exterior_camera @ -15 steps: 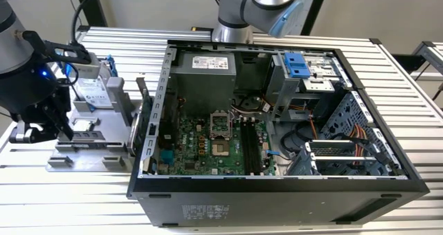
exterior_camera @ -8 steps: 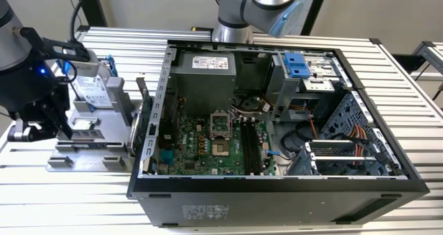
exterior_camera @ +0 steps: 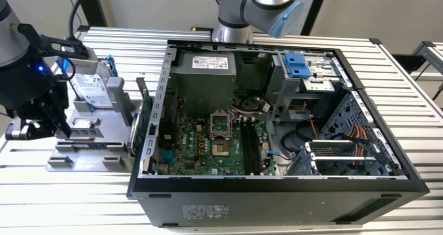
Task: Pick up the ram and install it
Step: 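Pick up the ram and move it above insertion slot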
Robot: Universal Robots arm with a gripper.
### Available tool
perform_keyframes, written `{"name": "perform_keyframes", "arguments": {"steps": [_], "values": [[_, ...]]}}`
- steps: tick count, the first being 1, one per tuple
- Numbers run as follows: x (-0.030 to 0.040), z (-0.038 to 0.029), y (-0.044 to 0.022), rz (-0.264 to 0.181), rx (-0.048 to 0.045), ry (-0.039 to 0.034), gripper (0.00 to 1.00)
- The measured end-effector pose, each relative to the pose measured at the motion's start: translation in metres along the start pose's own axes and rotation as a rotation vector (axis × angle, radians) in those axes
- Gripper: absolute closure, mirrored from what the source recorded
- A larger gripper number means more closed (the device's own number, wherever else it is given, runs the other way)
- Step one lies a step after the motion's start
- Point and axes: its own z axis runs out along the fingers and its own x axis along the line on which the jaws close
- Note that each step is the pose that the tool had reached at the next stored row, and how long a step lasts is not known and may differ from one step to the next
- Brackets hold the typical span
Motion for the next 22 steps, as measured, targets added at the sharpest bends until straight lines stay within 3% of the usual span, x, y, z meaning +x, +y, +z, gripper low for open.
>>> {"name": "perform_keyframes", "arguments": {"steps": [22], "values": [[-0.0002,-0.0080,0.0012,0.000,0.0016,0.0000,1.00]]}}
